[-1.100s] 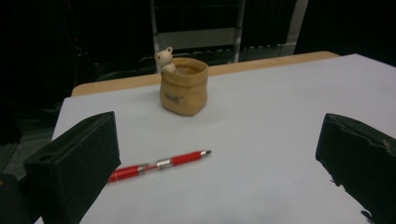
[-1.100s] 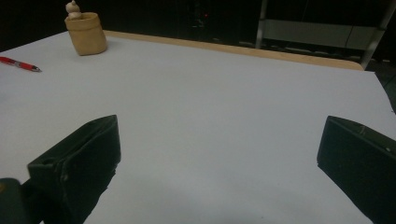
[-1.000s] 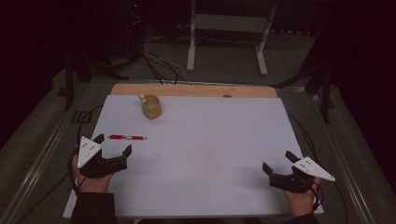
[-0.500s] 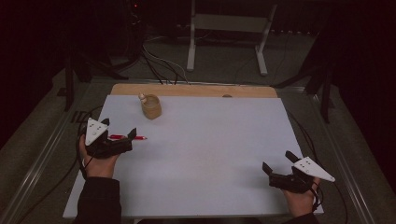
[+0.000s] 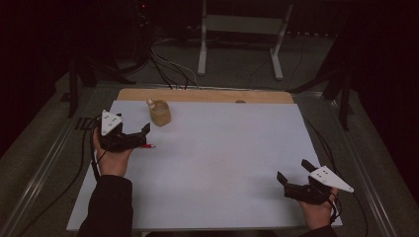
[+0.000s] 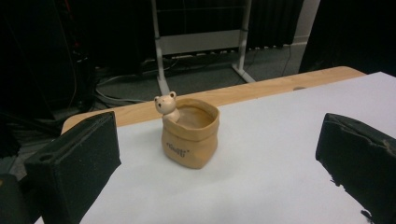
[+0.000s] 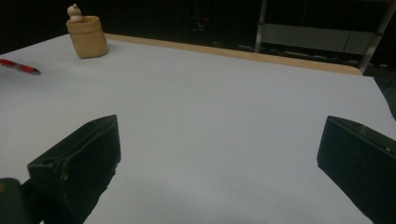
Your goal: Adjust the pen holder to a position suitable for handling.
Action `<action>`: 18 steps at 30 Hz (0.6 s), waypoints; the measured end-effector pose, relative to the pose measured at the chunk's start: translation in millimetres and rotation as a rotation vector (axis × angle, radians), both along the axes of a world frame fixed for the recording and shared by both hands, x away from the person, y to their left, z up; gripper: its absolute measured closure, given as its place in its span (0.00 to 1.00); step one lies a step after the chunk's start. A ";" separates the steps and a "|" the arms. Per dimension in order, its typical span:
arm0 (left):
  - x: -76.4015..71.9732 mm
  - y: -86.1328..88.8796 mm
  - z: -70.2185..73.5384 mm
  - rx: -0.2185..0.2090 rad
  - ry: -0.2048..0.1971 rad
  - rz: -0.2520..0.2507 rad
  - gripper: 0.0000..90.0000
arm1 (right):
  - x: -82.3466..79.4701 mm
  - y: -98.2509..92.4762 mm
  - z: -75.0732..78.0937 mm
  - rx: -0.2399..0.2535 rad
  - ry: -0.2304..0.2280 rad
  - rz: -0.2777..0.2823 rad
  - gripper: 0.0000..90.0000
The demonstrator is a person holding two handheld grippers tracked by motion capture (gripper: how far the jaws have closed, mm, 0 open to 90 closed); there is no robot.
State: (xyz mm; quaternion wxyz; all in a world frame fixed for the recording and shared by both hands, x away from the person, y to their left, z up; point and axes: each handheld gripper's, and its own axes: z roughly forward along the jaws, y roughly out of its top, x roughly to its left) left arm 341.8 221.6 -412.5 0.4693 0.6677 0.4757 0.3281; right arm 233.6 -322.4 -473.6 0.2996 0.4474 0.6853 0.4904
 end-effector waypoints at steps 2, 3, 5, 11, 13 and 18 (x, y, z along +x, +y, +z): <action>5.5 -1.1 -0.4 -0.007 0.003 0.003 0.00 | -0.6 1.2 0.5 -0.002 -0.004 0.002 0.00; 8.1 -1.6 -0.6 -0.013 0.003 0.004 0.00 | -0.6 1.2 0.5 -0.002 -0.004 0.002 0.00; 13.2 -2.9 -0.9 -0.017 0.008 0.009 0.00 | -0.7 1.5 0.6 -0.001 -0.003 0.004 0.00; 26.4 -5.7 -1.3 -0.014 0.018 0.014 0.00 | -0.3 1.5 0.3 0.001 -0.003 0.004 0.00; 33.6 -6.7 -1.9 -0.012 0.022 0.018 0.00 | 0.0 1.4 0.2 0.003 -0.004 0.003 0.00; 46.0 -7.0 -5.1 -0.023 0.035 0.032 0.00 | 0.4 0.4 -0.2 0.007 -0.002 0.004 0.00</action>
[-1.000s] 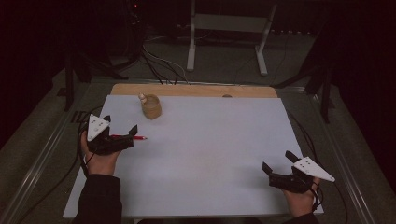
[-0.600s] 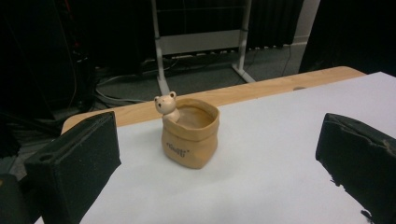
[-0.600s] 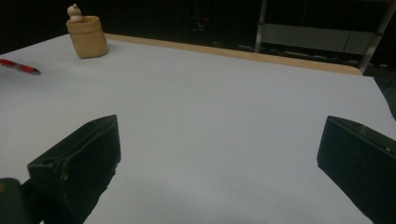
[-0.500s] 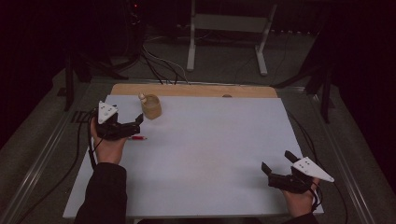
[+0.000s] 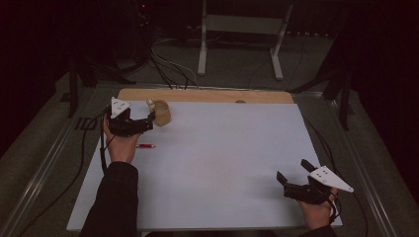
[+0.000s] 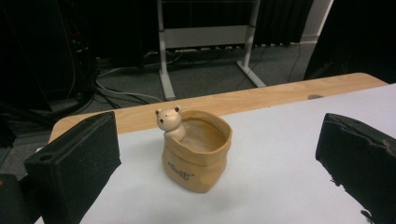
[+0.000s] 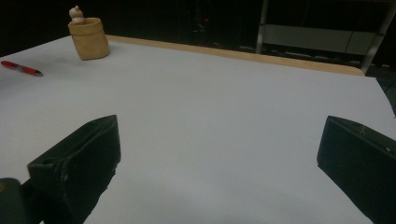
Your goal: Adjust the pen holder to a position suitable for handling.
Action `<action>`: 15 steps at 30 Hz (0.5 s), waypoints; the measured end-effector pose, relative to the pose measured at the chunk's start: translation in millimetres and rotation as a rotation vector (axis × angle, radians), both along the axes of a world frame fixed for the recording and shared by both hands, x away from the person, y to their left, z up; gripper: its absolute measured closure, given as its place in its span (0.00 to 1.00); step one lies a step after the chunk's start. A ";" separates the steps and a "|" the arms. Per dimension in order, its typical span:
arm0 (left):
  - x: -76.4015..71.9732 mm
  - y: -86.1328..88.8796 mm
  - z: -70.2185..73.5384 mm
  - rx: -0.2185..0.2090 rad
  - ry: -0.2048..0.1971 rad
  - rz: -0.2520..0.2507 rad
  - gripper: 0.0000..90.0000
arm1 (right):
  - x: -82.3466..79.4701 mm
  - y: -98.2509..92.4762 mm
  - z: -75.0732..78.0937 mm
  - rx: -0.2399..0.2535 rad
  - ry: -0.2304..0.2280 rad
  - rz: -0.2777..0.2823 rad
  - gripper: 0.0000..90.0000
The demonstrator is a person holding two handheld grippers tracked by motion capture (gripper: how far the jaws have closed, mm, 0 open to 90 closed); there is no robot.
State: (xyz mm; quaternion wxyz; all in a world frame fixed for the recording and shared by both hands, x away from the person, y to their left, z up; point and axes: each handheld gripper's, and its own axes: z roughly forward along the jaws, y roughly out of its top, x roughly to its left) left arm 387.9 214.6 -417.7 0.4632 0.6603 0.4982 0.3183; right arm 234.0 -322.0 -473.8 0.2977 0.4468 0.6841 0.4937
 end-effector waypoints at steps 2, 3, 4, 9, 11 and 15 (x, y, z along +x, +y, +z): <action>4.9 -0.6 -2.4 0.004 0.011 0.004 0.00 | 0.3 -0.2 -0.1 0.004 0.000 -0.001 0.00; 7.2 -1.1 -3.7 0.008 0.017 0.008 0.00 | 0.7 -0.4 -0.4 0.004 0.004 0.000 0.00; 9.6 -1.6 -5.1 0.010 0.022 0.010 0.00 | 0.7 -0.4 -0.4 0.004 0.004 0.000 0.00; 22.6 -4.3 -11.4 0.016 0.040 0.016 0.00 | 1.7 -0.6 -0.9 0.007 0.009 -0.001 0.00; 28.9 -5.9 -14.0 0.021 0.051 0.020 0.00 | 1.8 -0.6 -0.9 0.008 0.009 -0.001 0.00; 38.9 -7.8 -17.6 0.025 0.063 0.030 0.00 | 2.6 -0.8 -1.1 0.011 0.008 0.001 0.00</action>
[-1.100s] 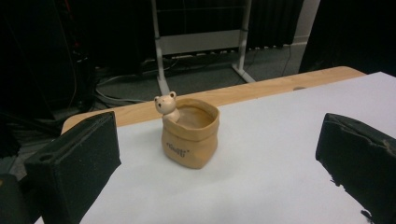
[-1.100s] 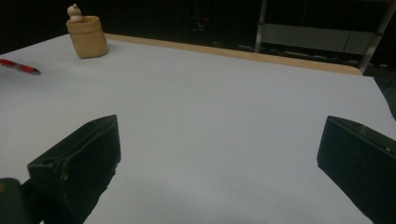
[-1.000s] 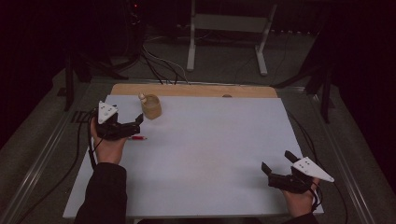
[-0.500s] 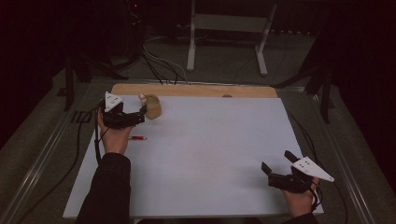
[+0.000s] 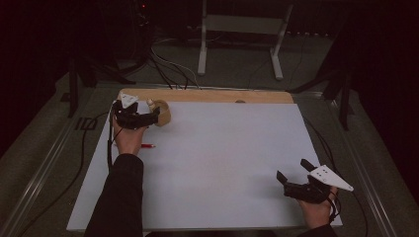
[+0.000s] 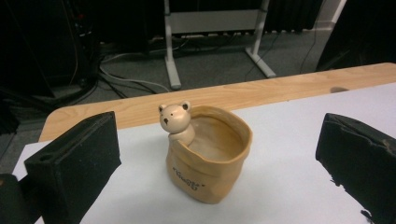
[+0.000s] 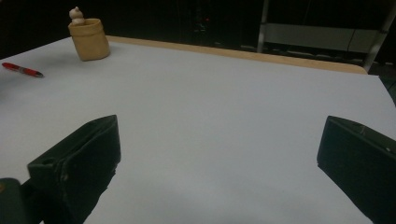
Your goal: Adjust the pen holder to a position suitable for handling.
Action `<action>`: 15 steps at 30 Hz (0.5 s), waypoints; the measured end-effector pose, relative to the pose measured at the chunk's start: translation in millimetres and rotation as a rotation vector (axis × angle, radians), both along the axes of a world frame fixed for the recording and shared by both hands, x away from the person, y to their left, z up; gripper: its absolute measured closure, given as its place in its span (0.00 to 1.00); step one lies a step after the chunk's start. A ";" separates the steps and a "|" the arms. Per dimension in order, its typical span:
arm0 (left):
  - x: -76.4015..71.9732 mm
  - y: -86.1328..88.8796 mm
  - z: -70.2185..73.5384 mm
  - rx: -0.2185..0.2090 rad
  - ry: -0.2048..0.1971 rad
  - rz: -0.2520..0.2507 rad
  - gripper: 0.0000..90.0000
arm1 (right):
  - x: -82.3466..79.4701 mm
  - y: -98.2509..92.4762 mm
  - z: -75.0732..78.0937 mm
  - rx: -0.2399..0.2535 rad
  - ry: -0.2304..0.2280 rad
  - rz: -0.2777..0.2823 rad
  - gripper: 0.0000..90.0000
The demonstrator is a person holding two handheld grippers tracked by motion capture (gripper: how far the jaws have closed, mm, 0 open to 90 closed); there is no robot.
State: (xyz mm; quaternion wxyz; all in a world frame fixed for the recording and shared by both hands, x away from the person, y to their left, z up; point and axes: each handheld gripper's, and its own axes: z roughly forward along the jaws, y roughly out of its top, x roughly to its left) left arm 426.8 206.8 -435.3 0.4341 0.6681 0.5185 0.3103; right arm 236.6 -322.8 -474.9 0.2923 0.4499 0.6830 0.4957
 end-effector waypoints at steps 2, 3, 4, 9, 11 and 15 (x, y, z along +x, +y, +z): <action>4.8 -0.9 -1.1 0.005 0.009 0.005 0.01 | 0.4 0.1 0.0 0.002 0.000 0.002 0.00; 7.2 -1.3 -1.7 0.006 0.011 0.007 0.01 | 0.8 0.2 -0.1 0.002 -0.002 0.003 0.00; 9.3 -1.5 -2.2 0.005 0.014 0.009 0.01 | 1.1 0.3 -0.2 0.004 -0.002 0.003 0.00; 19.5 -1.4 -4.6 0.011 0.042 0.033 0.01 | 1.9 0.7 -0.2 0.005 -0.001 0.007 0.00; 23.8 -2.4 -5.6 0.020 0.057 0.039 0.01 | 2.0 0.8 -0.1 0.006 0.001 0.008 0.00; 30.6 -3.3 -9.2 0.017 0.068 0.059 0.01 | 2.5 1.5 -0.3 0.009 0.001 0.009 0.00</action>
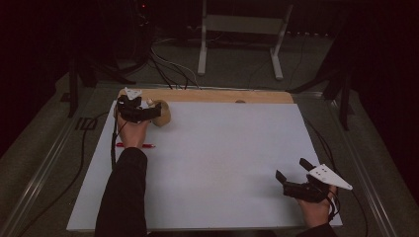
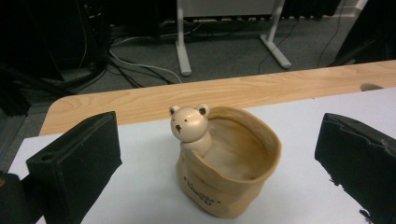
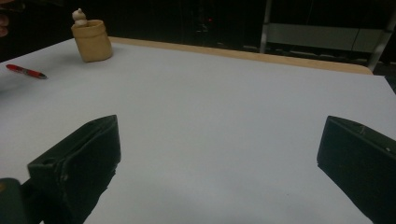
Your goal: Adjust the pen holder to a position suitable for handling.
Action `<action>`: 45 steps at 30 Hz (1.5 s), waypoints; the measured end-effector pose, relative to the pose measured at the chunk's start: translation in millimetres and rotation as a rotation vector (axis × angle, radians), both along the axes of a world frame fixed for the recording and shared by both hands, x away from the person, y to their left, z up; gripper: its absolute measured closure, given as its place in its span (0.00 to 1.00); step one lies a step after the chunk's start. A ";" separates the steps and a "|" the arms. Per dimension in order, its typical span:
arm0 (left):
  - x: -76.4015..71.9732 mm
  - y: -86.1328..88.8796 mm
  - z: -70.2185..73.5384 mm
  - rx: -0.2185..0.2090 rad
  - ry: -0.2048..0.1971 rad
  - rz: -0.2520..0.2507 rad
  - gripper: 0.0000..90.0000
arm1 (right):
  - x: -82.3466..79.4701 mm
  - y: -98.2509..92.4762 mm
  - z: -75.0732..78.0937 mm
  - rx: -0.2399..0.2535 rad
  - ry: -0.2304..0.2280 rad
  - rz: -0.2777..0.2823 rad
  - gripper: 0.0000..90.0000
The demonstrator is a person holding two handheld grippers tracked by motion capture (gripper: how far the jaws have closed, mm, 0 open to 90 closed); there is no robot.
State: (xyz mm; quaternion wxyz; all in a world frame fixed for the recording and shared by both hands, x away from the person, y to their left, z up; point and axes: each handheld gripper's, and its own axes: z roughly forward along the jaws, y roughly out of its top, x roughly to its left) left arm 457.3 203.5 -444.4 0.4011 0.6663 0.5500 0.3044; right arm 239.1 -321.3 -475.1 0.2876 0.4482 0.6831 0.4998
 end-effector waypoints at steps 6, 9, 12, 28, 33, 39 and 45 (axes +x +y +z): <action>10.1 -0.4 -10.6 -0.010 0.052 0.021 0.01 | 0.7 0.6 -0.5 0.002 0.003 0.002 0.00; 15.2 -0.1 -14.9 -0.019 0.079 0.038 0.03 | 1.2 0.1 -0.6 0.002 0.002 0.001 0.00; 20.2 0.1 -17.3 -0.033 0.106 0.053 0.05 | 1.3 -0.2 -0.8 0.001 0.004 0.001 0.00; 39.2 -7.3 -34.5 -0.074 0.258 0.115 0.69 | 1.5 -2.5 -0.9 0.005 0.011 -0.005 0.00; 38.5 -8.3 -34.0 -0.061 0.288 0.113 0.78 | 1.6 -2.5 -0.9 0.005 0.016 -0.007 0.00; 34.5 -10.9 -31.2 -0.018 0.307 0.089 0.80 | 1.3 -3.0 -0.8 0.003 0.015 -0.010 0.00; 31.3 -5.4 -30.2 -0.029 0.322 0.100 0.91 | 1.4 -2.6 -1.0 0.001 0.018 -0.012 0.00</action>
